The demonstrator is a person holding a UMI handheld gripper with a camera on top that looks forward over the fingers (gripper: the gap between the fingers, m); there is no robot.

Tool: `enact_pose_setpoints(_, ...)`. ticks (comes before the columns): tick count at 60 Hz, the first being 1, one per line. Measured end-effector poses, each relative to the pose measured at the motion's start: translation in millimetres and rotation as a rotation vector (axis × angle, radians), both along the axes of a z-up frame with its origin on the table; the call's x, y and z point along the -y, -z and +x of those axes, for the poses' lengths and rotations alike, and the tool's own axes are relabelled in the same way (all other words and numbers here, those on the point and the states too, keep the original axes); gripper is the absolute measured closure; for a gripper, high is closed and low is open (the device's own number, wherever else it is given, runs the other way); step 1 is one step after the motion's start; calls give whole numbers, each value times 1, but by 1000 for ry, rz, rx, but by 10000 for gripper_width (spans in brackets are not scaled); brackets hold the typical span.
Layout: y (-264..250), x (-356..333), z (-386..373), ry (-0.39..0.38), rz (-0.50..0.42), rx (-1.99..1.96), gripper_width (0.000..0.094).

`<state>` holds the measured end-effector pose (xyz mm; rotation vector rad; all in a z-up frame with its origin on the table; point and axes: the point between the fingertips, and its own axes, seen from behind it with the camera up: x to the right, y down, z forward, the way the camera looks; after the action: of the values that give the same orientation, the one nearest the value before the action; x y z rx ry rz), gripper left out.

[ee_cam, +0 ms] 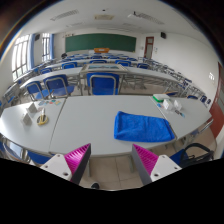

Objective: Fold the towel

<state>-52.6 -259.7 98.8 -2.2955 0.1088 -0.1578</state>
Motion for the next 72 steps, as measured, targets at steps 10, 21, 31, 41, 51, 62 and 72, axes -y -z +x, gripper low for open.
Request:
enact_pose_setpoints(10, 55, -101, 48, 1, -2, -4, 83)
enact_pose_setpoints(21, 110, -159, 79, 15, -53, 12, 108)
enact_pose_setpoints(31, 114, -171, 78, -61, -21, 25, 547)
enact_pose_setpoints(41, 113, -171, 84, -123, -38, 85, 896)
enact_pose_setpoints(51, 69, -172, 55, -164, -11, -83, 900)
enact_pose_setpoints(62, -11, -181, 48, -197, 101, -295, 902)
enact_pose_setpoints(72, 26, -178, 122, -110, 6, -253, 388)
